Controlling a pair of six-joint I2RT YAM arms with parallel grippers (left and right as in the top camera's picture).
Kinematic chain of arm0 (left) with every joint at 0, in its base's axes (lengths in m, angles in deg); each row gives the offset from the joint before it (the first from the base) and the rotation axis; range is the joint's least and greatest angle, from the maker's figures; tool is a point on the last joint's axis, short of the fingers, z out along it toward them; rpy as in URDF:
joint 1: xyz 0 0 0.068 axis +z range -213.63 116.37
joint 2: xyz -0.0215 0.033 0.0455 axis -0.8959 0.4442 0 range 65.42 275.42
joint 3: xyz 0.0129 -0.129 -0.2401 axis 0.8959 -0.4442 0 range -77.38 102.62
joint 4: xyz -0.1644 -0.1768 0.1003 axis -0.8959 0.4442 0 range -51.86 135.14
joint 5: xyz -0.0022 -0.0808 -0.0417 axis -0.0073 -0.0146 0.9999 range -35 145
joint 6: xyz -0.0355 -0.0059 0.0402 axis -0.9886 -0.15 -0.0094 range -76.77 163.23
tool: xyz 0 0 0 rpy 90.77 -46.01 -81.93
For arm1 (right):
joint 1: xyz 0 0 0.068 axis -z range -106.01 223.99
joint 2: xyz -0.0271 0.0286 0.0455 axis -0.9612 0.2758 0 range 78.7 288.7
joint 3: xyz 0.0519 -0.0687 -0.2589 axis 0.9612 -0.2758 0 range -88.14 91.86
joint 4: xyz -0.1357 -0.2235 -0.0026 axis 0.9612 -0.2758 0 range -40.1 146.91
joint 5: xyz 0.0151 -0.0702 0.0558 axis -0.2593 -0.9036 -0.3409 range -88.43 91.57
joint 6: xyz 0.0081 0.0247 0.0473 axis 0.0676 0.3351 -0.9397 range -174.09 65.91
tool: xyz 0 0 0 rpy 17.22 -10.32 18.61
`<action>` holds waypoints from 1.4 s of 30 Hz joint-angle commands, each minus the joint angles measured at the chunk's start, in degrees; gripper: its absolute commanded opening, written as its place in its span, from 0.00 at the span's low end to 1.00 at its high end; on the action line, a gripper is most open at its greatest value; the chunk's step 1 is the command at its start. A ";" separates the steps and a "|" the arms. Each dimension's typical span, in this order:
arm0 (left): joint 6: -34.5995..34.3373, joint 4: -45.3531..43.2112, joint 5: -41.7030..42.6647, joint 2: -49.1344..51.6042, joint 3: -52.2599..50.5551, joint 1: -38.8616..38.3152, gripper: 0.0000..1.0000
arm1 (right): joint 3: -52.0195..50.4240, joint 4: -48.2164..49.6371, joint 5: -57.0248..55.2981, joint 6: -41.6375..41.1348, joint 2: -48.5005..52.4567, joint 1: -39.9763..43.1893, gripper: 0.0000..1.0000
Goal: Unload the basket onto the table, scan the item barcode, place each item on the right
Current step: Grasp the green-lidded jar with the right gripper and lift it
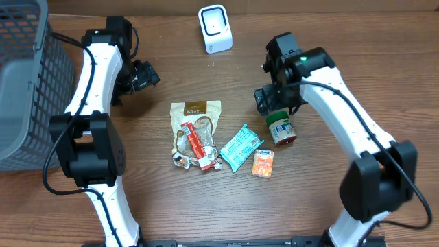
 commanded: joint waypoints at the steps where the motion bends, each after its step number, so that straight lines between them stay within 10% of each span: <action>1: 0.70 -0.02 -0.74 -0.87 0.98 0.09 1.00 | 0.26 -0.20 -1.22 -1.70 3.63 0.24 0.90; 42: 0.70 -0.04 -0.74 -0.87 0.98 -0.11 1.00 | -2.23 3.19 -3.54 -2.47 10.91 0.24 0.65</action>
